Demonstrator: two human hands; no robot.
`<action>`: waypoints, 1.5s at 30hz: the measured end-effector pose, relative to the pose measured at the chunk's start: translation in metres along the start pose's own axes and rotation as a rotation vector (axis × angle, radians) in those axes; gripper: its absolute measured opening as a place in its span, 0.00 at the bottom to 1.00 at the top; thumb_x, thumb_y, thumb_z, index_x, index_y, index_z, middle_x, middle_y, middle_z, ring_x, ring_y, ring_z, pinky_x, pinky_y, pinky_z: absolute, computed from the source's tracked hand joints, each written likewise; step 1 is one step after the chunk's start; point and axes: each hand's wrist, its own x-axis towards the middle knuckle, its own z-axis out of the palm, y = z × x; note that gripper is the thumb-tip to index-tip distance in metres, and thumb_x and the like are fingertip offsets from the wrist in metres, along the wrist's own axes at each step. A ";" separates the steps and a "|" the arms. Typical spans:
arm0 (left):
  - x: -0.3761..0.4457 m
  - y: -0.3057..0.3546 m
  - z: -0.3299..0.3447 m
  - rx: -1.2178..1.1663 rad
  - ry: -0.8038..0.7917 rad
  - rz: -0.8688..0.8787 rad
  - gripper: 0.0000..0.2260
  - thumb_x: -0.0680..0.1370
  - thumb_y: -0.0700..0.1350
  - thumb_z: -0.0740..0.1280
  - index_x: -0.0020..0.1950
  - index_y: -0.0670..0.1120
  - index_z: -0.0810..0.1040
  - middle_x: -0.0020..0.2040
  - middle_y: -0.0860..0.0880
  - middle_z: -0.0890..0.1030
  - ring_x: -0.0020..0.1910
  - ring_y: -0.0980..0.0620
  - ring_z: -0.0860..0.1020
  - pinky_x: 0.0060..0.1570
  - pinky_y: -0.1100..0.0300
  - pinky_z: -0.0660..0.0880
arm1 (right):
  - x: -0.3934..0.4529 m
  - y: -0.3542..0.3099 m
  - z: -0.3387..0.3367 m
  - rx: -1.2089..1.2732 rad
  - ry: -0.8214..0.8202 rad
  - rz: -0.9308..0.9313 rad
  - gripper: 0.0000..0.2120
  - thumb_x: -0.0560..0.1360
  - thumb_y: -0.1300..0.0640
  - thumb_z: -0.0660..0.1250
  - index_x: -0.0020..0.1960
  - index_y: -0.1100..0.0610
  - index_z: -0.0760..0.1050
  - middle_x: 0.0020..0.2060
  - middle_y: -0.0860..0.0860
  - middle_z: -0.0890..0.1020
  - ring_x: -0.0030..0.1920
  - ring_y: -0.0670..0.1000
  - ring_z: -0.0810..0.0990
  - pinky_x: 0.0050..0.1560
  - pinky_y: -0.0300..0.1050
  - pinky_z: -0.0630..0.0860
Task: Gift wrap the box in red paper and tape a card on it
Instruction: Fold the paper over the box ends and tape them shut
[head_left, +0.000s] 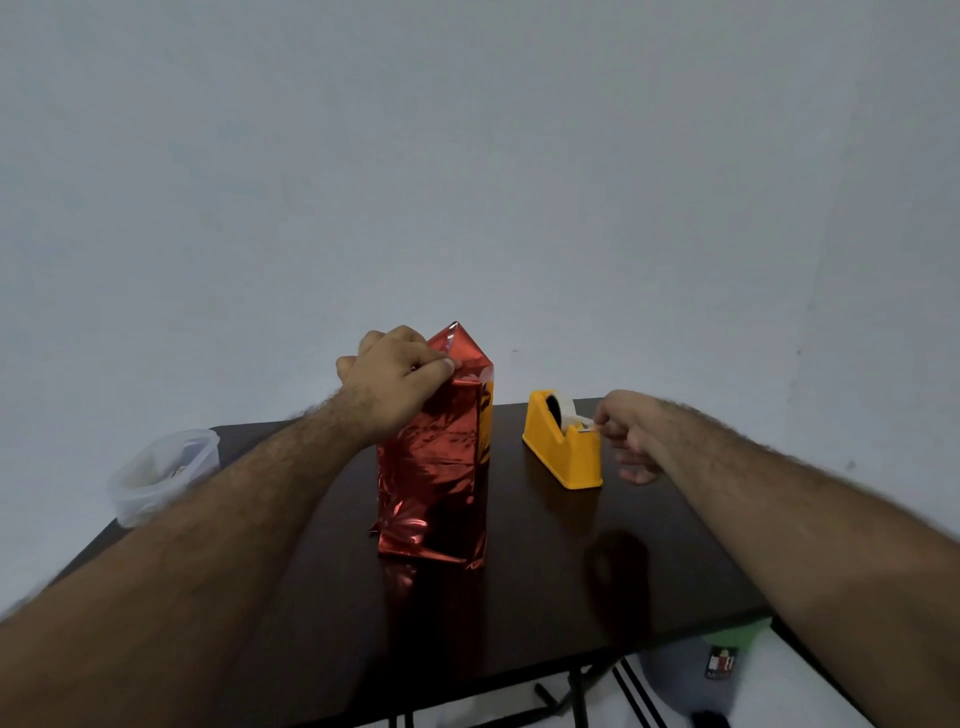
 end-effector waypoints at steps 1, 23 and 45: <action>0.000 0.000 0.001 -0.007 0.002 -0.001 0.15 0.81 0.62 0.62 0.56 0.63 0.88 0.57 0.61 0.78 0.66 0.52 0.70 0.61 0.46 0.58 | -0.001 0.006 0.001 -0.004 -0.007 0.004 0.11 0.76 0.54 0.65 0.35 0.52 0.76 0.35 0.49 0.75 0.39 0.51 0.73 0.40 0.50 0.73; -0.006 0.001 0.000 -0.067 0.010 -0.047 0.15 0.76 0.66 0.62 0.51 0.66 0.87 0.56 0.60 0.79 0.65 0.49 0.74 0.69 0.40 0.61 | 0.026 0.071 0.037 0.413 0.106 -0.179 0.28 0.78 0.58 0.76 0.73 0.66 0.72 0.68 0.59 0.79 0.68 0.60 0.78 0.62 0.54 0.75; -0.007 0.011 -0.005 0.007 -0.025 -0.081 0.11 0.84 0.61 0.65 0.44 0.65 0.82 0.59 0.60 0.77 0.66 0.52 0.72 0.68 0.43 0.60 | -0.082 -0.014 0.013 0.437 -0.337 -0.707 0.02 0.79 0.56 0.74 0.52 0.53 0.84 0.48 0.48 0.87 0.46 0.49 0.76 0.39 0.44 0.69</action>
